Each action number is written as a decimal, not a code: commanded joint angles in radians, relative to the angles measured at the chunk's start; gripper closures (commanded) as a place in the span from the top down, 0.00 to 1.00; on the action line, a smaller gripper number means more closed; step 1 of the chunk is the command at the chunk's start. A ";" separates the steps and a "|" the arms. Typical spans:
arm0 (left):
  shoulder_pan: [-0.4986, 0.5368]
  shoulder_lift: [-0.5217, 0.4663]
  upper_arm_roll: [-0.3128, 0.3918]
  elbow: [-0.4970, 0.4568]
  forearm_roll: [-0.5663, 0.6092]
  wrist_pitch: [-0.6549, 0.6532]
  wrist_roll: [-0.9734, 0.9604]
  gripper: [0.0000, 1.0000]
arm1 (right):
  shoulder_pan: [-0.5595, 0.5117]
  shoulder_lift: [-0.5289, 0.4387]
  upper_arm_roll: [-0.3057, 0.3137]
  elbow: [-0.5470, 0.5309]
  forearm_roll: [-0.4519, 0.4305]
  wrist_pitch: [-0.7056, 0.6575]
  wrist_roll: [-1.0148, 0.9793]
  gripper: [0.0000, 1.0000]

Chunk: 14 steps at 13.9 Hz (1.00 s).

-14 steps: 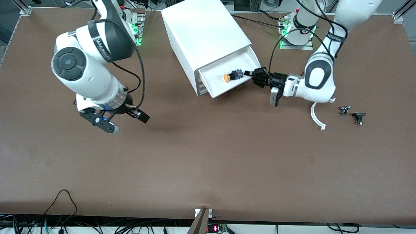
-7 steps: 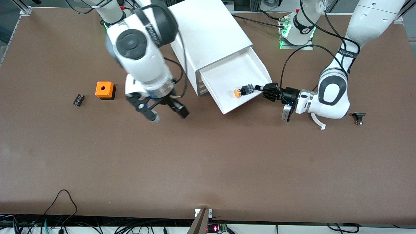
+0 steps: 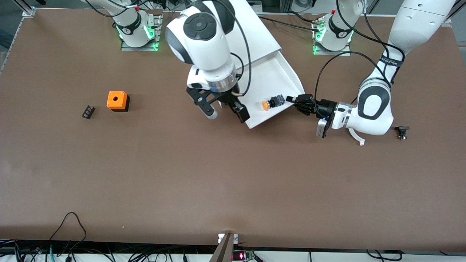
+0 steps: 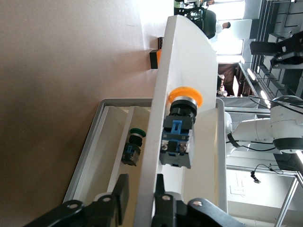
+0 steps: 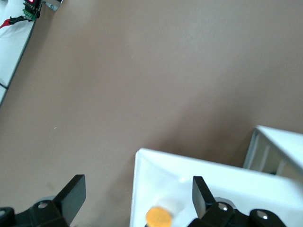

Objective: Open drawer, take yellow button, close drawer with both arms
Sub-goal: 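Lower the right gripper into the open drawer over the yellow button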

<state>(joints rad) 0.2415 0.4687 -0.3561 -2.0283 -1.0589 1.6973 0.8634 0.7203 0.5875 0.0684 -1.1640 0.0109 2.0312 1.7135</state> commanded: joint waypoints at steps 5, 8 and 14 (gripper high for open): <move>0.021 0.008 -0.004 0.133 0.135 -0.077 -0.254 1.00 | 0.090 0.132 -0.009 0.116 0.063 0.092 0.214 1.00; 0.013 0.008 -0.010 0.265 0.275 -0.166 -0.517 1.00 | 0.129 0.176 -0.009 0.116 0.063 0.152 0.291 1.00; -0.033 -0.015 -0.021 0.459 0.514 -0.300 -0.964 1.00 | 0.182 0.204 -0.009 0.116 0.063 0.188 0.376 1.00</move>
<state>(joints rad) 0.2310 0.4650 -0.3741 -1.6408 -0.6244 1.4414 0.0328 0.8811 0.7642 0.0686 -1.0876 0.0616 2.2140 2.0582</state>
